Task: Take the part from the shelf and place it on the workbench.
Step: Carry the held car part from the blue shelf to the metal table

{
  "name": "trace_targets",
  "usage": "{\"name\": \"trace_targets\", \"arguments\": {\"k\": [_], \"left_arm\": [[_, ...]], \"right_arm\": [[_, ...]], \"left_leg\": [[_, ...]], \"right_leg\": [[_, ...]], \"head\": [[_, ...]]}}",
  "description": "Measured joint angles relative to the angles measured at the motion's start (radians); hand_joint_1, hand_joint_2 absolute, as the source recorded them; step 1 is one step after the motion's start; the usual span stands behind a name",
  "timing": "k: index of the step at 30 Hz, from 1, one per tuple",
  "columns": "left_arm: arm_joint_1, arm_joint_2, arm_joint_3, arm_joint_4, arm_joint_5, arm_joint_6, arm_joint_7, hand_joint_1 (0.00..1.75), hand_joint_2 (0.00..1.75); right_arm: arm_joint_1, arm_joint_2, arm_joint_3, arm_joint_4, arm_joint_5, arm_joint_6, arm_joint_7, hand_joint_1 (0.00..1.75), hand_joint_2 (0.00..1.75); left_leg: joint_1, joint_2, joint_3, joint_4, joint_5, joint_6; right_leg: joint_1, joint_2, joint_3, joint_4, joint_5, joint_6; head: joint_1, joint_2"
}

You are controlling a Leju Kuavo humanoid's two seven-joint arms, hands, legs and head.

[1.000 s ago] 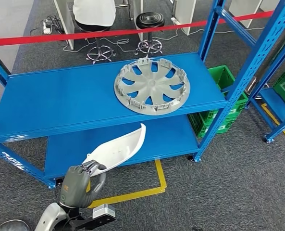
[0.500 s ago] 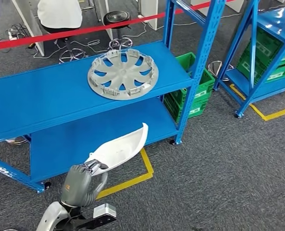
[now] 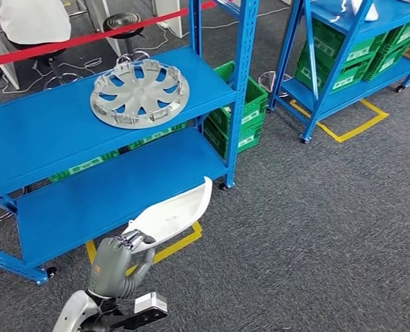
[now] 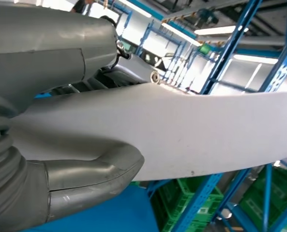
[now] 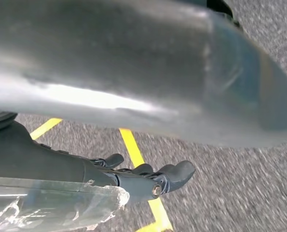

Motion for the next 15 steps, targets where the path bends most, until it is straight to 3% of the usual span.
{"name": "trace_targets", "arguments": {"k": [1, 2, 4, 5, 6, 7, 8, 9, 10, 12, 13, 14, 15], "left_arm": [[-0.001, 0.000, 0.000, 0.000, 0.000, 0.000, 0.000, 1.75, 1.75], [-0.002, 0.000, 0.000, 0.000, 0.000, 0.000, 0.000, 1.75, 1.75], [-0.002, -0.001, 0.001, 0.001, 0.001, 0.000, 0.000, 1.75, 1.75], [-0.001, -0.001, 0.001, 0.002, 0.001, 0.000, 0.000, 1.75, 1.75], [0.000, -0.001, 0.001, 0.003, 0.001, 0.000, 0.000, 1.75, 1.75], [0.001, -0.001, 0.002, 0.004, 0.001, 0.000, 0.000, 1.75, 1.75], [0.001, -0.001, 0.002, 0.005, 0.001, 0.000, 0.000, 1.75, 1.75], [0.001, -0.001, 0.002, 0.006, 0.001, 0.000, 0.000, 1.75, 1.75], [0.001, -0.001, 0.002, 0.007, 0.001, 0.000, 0.000, 1.75, 1.75], [0.001, -0.001, 0.002, 0.007, 0.001, 0.001, -0.001, 1.75, 1.75], [0.001, -0.001, 0.002, 0.007, 0.001, 0.001, -0.001, 1.75, 1.75], [0.001, -0.001, 0.002, 0.007, 0.001, 0.002, -0.001, 1.75, 1.75], [0.001, -0.001, 0.001, 0.007, 0.001, 0.002, -0.002, 1.75, 1.75]], "right_arm": [[0.003, 0.000, -0.001, 0.000, 0.001, 0.000, 0.000, 0.00, 0.00], [0.005, -0.001, -0.001, 0.000, 0.001, 0.000, 0.001, 0.00, 0.00], [0.006, -0.001, -0.002, 0.000, 0.002, 0.000, 0.001, 0.00, 0.00], [0.005, -0.001, -0.002, 0.000, 0.003, 0.000, 0.002, 0.00, 0.00], [0.004, -0.001, -0.002, 0.000, 0.003, 0.000, 0.001, 0.00, 0.00], [0.003, -0.001, -0.002, 0.000, 0.003, 0.000, 0.001, 0.00, 0.00], [0.003, -0.001, -0.002, 0.000, 0.003, 0.000, 0.001, 0.00, 0.00], [0.003, -0.001, -0.002, 0.000, 0.003, 0.000, 0.001, 0.00, 0.00], [0.003, -0.001, -0.002, 0.000, 0.003, 0.000, 0.001, 0.00, 0.00], [-0.003, 0.000, -0.002, -0.001, 0.004, 0.000, 0.001, 0.00, 0.00], [-0.006, 0.000, -0.002, -0.002, 0.005, 0.000, 0.001, 0.00, 0.00], [-0.007, 0.000, -0.002, -0.002, 0.005, 0.001, 0.000, 0.00, 0.00], [-0.007, 0.000, -0.002, -0.002, 0.006, 0.001, 0.000, 0.00, 0.00]], "left_leg": [[0.001, 0.012, -0.008, 0.000, 0.010, 0.006], [0.002, 0.025, -0.018, -0.001, 0.021, 0.014], [0.003, 0.050, -0.043, -0.002, 0.045, 0.022], [0.003, 0.063, -0.057, -0.001, 0.056, 0.023], [0.003, 0.076, -0.071, -0.001, 0.068, 0.022], [0.003, 0.090, -0.087, 0.000, 0.080, 0.020], [0.003, 0.103, -0.102, 0.001, 0.091, 0.018], [0.003, 0.115, -0.117, 0.003, 0.101, 0.014], [0.003, 0.126, -0.130, 0.006, 0.110, 0.010], [-0.001, 0.144, -0.149, 0.016, 0.125, 0.000], [-0.002, 0.152, -0.154, 0.020, 0.132, -0.005], [-0.002, 0.162, -0.158, 0.023, 0.139, -0.010], [0.000, 0.170, -0.159, 0.023, 0.146, -0.015]], "right_leg": [[-0.001, -0.006, -0.006, 0.002, -0.003, 0.006], [-0.002, -0.024, -0.017, 0.018, -0.027, 0.011], [-0.004, -0.076, -0.049, 0.115, -0.128, 0.022], [-0.006, -0.092, -0.067, 0.187, -0.179, 0.028], [-0.009, -0.099, -0.077, 0.253, -0.208, 0.034], [-0.011, -0.102, -0.076, 0.299, -0.212, 0.038], [-0.013, -0.104, -0.058, 0.313, -0.193, 0.042], [-0.015, -0.109, -0.022, 0.289, -0.165, 0.044], [-0.016, -0.121, 0.033, 0.230, -0.145, 0.046], [-0.014, -0.154, 0.154, 0.075, -0.156, 0.043], [-0.011, -0.164, 0.188, 0.021, -0.170, 0.037], [-0.008, -0.163, 0.200, -0.007, -0.181, 0.028], [-0.005, -0.154, 0.192, -0.011, -0.178, 0.015]], "head": [[0.000, 0.000], [0.002, 0.000], [0.007, 0.000], [0.009, 0.000], [0.010, 0.000], [0.010, 0.000], [0.010, 0.000], [0.010, 0.000], [0.010, 0.000], [0.010, 0.000], [0.008, 0.000], [0.006, 0.000], [0.003, 0.000]]}}
